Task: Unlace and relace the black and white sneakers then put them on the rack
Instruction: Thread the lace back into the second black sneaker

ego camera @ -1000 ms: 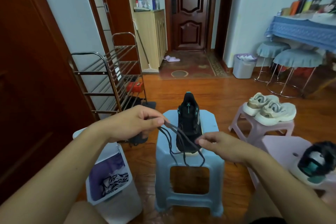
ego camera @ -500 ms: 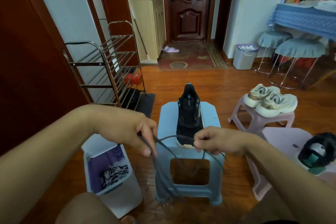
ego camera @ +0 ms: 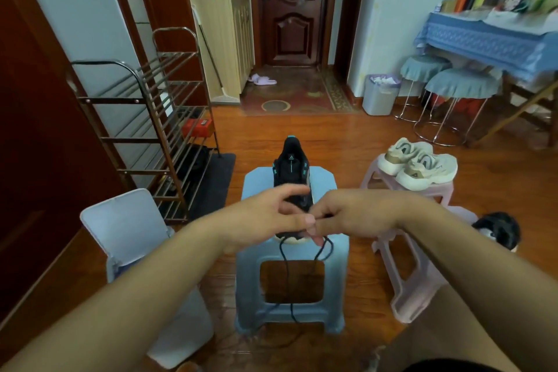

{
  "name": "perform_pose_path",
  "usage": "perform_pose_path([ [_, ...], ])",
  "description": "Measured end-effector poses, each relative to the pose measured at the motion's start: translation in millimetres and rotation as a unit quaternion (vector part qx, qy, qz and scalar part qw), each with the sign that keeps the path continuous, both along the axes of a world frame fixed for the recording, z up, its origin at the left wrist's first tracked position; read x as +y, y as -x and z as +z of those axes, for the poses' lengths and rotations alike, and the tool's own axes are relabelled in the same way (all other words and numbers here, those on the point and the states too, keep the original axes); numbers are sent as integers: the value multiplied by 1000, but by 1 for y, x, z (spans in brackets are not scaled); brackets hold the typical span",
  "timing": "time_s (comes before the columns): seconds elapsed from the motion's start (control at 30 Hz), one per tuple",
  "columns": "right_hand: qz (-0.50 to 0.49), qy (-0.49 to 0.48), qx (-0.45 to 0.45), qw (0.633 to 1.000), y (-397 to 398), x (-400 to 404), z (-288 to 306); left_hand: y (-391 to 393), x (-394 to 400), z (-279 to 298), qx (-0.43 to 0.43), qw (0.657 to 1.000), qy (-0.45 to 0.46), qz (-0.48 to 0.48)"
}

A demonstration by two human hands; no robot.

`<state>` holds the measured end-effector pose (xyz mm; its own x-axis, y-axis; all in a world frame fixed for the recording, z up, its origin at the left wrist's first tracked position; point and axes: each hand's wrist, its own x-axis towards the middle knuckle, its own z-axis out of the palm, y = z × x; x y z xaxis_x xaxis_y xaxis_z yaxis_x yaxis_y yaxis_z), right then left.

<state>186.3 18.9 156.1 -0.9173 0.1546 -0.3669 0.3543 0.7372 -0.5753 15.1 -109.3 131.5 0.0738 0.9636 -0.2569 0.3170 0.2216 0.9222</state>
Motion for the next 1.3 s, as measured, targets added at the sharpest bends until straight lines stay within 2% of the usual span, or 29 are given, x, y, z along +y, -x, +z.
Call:
perform_pose_path([
  [0.07, 2, -7, 2, 1000, 1, 6, 3, -11, 8, -7, -48, 998, 28, -14],
  [0.2, -62, 44, 7, 997, -16, 26, -7, -6, 9, -11, -1, 998, 57, 0],
  [0.27, -130, 133, 48, 981, -26, 37, -21, -6, 8, -11, -19, 996, 52, 65],
  [0.3, -178, 170, 67, 967, -32, 44, -28, -4, 8, -11, -48, 990, 36, 127],
  [0.33, -235, 185, 77, 951, -39, 53, -36, 1, 7, -11, -87, 975, 11, 203],
  [0.4, -342, 154, 57, 925, -56, 72, -55, 22, 4, -14, -179, 913, -61, 361],
  [0.47, -424, 66, 2, 903, -74, 87, -71, 51, -1, -22, -250, 826, -120, 490],
  [0.53, -451, -38, -87, 887, -87, 96, -86, 73, -9, -31, -265, 760, -140, 576],
  [0.57, -446, -65, -133, 883, -89, 97, -92, 79, -12, -35, -260, 743, -140, 601],
  [0.63, -435, -71, -180, 879, -87, 96, -105, 81, -15, -38, -262, 731, -138, 615],
  [0.73, -411, 20, -140, 901, -76, 82, -107, 72, -14, -32, -293, 754, -138, 572],
  [0.8, -342, 130, -139, 920, -68, 69, -95, 63, -14, -14, -300, 790, -149, 513],
  [0.87, -260, 250, -116, 926, -61, 62, -82, 56, -14, 9, -271, 835, -168, 448],
  [0.93, -196, 410, -37, 890, -56, 57, -74, 49, -14, 27, -216, 878, -170, 393],
  [1.0, -128, 555, 49, 821, -52, 51, -69, 37, -13, 32, -159, 913, -159, 341],
  [1.07, -56, 635, 108, 763, -45, 40, -61, 23, -13, 25, -118, 940, -151, 284],
  [1.13, -1, 662, 154, 734, -38, 28, -53, 11, -17, 16, -97, 962, -128, 221],
  [1.2, -5, 658, 206, 725, -30, 12, -40, -1, -21, 13, -112, 975, -100, 161],
  [1.23, -45, 634, 243, 732, -26, 4, -31, -7, -23, 13, -126, 978, -94, 140],
  [1.3, -165, 530, 335, 762, -19, -9, -14, -16, -24, 21, -153, 974, -103, 131],
])
